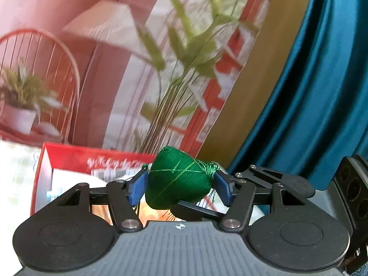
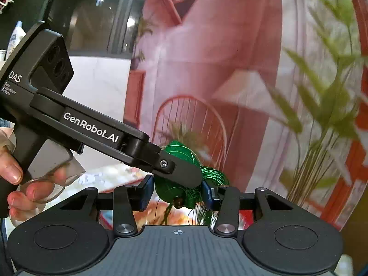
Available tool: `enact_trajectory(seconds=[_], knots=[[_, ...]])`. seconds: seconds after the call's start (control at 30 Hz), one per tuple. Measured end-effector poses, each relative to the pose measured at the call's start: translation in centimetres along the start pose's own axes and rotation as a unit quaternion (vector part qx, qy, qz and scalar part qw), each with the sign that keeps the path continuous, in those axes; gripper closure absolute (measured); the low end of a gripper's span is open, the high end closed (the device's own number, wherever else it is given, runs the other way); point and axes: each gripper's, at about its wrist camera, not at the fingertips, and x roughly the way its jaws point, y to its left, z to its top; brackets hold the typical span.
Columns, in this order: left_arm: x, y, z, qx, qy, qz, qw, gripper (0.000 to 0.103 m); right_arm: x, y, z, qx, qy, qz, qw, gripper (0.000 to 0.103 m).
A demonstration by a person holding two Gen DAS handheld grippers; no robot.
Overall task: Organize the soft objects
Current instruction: 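Lift the green tassel with both grippers, lower it into the box, open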
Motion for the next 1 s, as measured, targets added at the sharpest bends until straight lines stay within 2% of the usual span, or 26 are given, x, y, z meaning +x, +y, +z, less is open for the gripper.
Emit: enact_trajectory(seconds=[0.2,0.37,0.5,0.57,0.63,0.8,1.0], knots=[[1.8,1.7,-0.8,-0.014,0.024,0.012,0.9995,0.038,2.7,-0.7,-1.9,0.026,0.040,0.009,0.999,0.062],[2.5,2.8,-0.8,-0.028,0.018,0.028,0.9991,0.038,4.4,-1.1,-2.3,0.035,0.052,0.009,0.998,0.062],[2.5,2.6,-0.6,-0.010,0.003,0.062,0.9980,0.038,6.0,-1.3,-3.0,0.044,0.069,-0.033,0.996,0.061],[2.3,2.6,-0.5,-0.003,-0.001,0.069,0.9976,0.037,6.6,-1.5,-3.5,0.056,0.081,-0.059,0.993,0.054],[2.0,2.7,-0.6,0.001,-0.002,0.078,0.9969,0.037,6.5,-1.8,-4.2,0.071,0.084,-0.065,0.992,0.050],[0.7,3.1,-1.1,0.006,-0.005,0.093,0.9957,0.037,5.1,-2.0,-5.1,0.085,0.088,-0.073,0.990,0.050],[-1.9,2.8,-2.3,0.020,-0.003,0.104,0.9944,0.035,1.9,-1.3,-5.5,0.110,0.069,-0.087,0.988,0.048]])
